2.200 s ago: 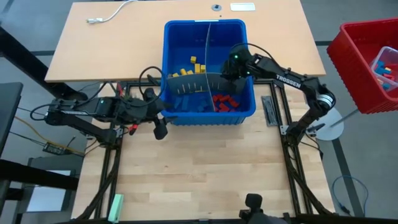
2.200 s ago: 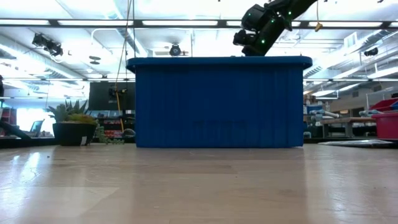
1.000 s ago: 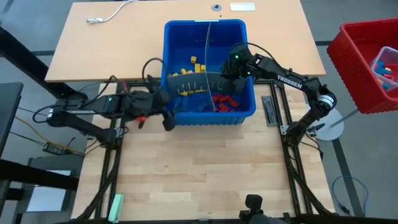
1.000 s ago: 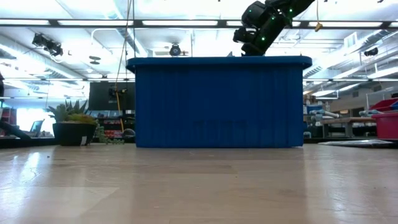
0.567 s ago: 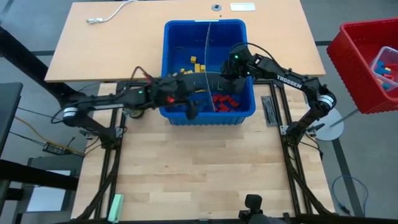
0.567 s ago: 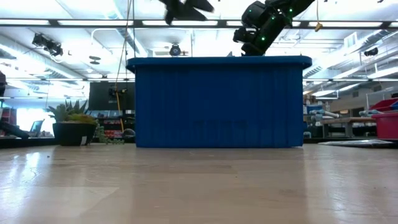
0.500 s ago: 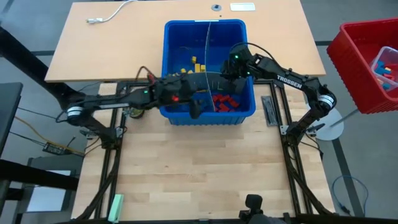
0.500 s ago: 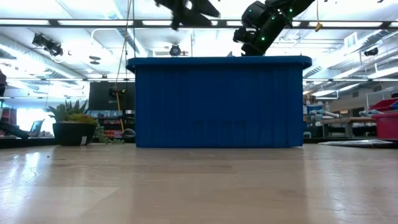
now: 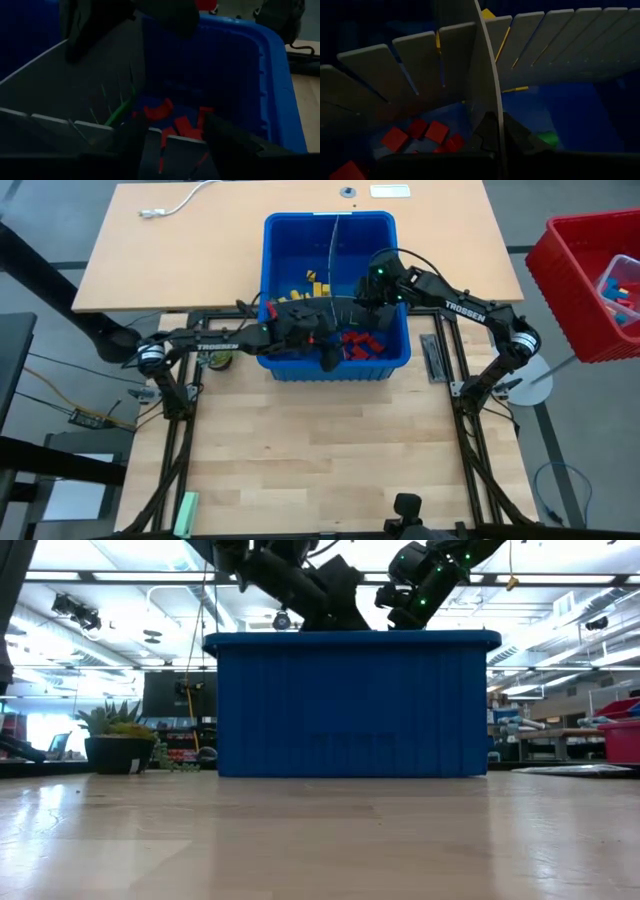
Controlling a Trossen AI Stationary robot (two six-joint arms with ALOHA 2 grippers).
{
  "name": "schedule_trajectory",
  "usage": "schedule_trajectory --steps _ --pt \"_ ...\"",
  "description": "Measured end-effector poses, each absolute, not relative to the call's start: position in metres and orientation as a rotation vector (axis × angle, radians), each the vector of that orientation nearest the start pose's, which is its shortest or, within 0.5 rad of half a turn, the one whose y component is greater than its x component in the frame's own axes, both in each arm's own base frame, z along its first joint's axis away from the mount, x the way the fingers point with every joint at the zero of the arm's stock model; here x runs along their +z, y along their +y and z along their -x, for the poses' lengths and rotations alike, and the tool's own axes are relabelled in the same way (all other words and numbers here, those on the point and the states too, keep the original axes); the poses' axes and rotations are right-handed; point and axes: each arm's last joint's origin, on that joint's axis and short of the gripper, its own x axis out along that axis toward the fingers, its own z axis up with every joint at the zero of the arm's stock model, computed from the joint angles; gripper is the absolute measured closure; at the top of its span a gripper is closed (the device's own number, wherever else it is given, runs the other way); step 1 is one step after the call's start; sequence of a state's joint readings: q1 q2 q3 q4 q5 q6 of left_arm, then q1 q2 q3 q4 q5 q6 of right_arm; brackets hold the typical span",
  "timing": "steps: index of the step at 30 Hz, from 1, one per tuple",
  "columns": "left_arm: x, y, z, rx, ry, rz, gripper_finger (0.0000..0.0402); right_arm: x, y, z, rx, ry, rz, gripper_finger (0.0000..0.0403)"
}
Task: Sort blocks
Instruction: Remove the bin divider from the blue bin
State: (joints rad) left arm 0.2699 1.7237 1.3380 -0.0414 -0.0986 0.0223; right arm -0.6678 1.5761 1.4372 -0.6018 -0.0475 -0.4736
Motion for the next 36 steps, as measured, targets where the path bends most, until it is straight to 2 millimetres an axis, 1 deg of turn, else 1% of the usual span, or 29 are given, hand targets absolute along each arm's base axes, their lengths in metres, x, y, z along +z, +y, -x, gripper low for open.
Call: schedule_trajectory --steps 5,9,15,19,24,28,33,36 --pt "0.287 0.109 -0.382 0.359 0.451 0.014 0.0191 0.33 -0.211 -0.27 -0.411 0.816 0.18 0.0403" --pt "0.286 0.109 -0.381 0.361 0.459 0.017 0.0191 0.337 -0.208 -0.267 -0.419 0.787 0.193 0.0403" --pt "0.28 0.11 -0.381 0.37 0.49 0.021 0.0191 0.355 -0.2 -0.261 -0.432 0.714 0.228 0.0403" --pt "0.282 0.11 -0.38 0.371 0.485 0.02 0.0191 0.37 -0.194 -0.255 -0.459 0.645 0.259 0.0403" --pt "0.282 0.11 -0.381 0.371 0.48 0.022 0.0191 0.387 -0.188 -0.245 -0.52 0.587 0.284 0.0402" --pt "0.282 0.11 -0.381 0.369 0.481 0.022 0.0191 0.4 -0.181 -0.236 -0.536 0.532 0.308 0.0402" --pt "0.284 0.11 -0.38 0.367 0.477 0.023 0.0191 0.416 -0.171 -0.223 -0.576 0.454 0.276 0.0402" --pt "0.289 0.109 -0.377 0.367 0.461 0.022 0.0191 0.427 -0.164 -0.213 -0.596 0.397 0.261 0.0402"
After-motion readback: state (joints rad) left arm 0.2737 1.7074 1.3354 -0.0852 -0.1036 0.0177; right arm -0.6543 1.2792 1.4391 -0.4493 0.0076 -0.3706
